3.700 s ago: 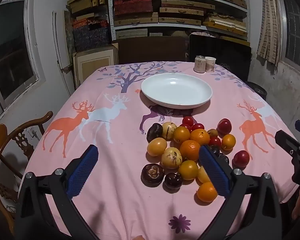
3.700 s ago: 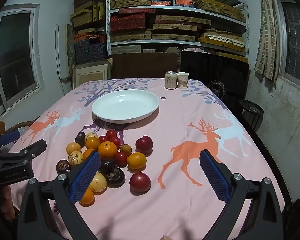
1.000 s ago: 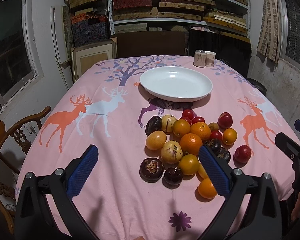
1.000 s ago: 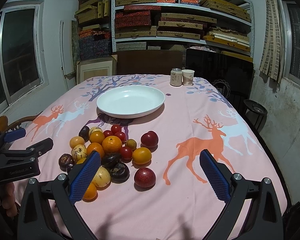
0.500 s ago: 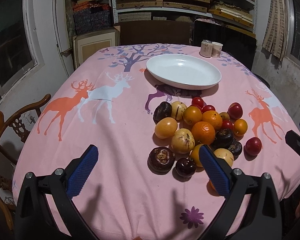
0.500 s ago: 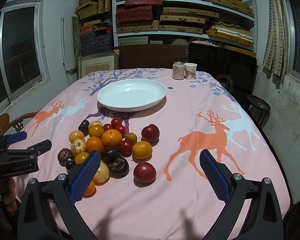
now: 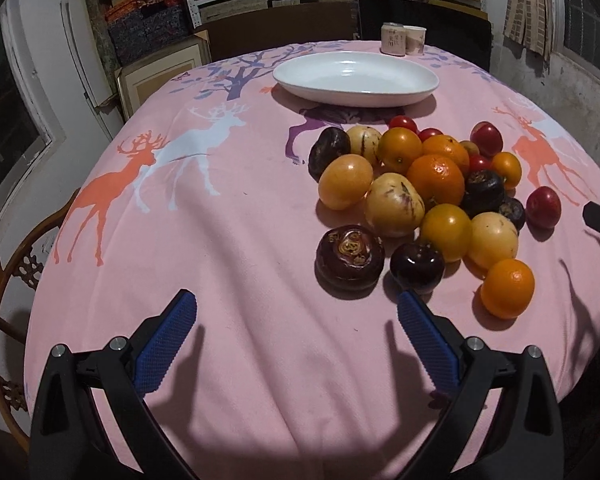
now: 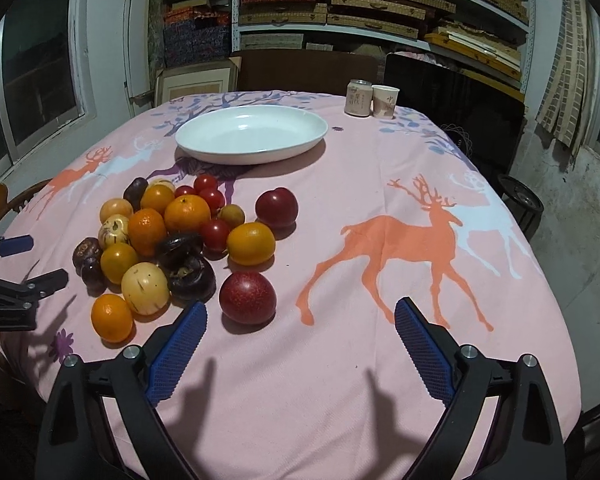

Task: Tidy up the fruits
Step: 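Lower the left tool onto the dark brown round fruit and close it, then grasp the large red plum with the right tool while the left tool lifts the brown fruit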

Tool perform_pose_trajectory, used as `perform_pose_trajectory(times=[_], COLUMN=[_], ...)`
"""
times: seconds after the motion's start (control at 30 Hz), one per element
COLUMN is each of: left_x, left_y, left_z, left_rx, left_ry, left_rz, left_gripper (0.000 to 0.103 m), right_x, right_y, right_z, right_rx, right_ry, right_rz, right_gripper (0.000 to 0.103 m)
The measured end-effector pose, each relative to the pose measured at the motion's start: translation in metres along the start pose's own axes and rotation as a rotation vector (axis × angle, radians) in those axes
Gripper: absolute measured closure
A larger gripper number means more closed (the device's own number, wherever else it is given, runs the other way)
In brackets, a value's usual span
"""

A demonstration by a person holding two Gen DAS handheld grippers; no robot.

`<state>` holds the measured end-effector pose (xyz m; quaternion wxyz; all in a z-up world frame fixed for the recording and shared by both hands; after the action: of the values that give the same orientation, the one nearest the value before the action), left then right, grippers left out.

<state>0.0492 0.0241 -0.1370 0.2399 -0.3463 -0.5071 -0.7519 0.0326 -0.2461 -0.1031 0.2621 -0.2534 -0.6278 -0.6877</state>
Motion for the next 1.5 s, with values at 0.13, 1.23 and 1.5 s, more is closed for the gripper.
perform_pose_trajectory(times=[0.13,1.23,1.5], left_x=[-0.011,-0.007,-0.004], left_y=[0.005,0.011,0.01], left_z=[0.001,0.013,0.004], left_rx=[0.004,0.012,-0.004], left_ry=[0.004,-0.179,-0.192], left_rz=[0.011,-0.093,-0.096], left_gripper=[0.005,0.062,0.062], right_x=[0.0,-0.026,-0.055], right_y=[-0.001,-0.002,-0.004], right_z=[0.0,0.011,0.02], right_rx=[0.007,0.014,-0.02], right_ry=[-0.007,0.024,0.135], right_rz=[-0.004,0.058,0.164], right_gripper=[0.008,0.009,0.049])
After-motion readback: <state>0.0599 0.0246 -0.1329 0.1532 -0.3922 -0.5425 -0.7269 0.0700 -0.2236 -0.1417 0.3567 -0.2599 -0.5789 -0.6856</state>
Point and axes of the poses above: each gripper's, at about its wrist camera, not at the fingertips, and x roughly against the way its jaws point, z to its left, y to its top, the point moved 5 cm from there along -x, roughly the way its jaws point, and after that the axes turned 9 degrees about -x, right-handed, at the moved point
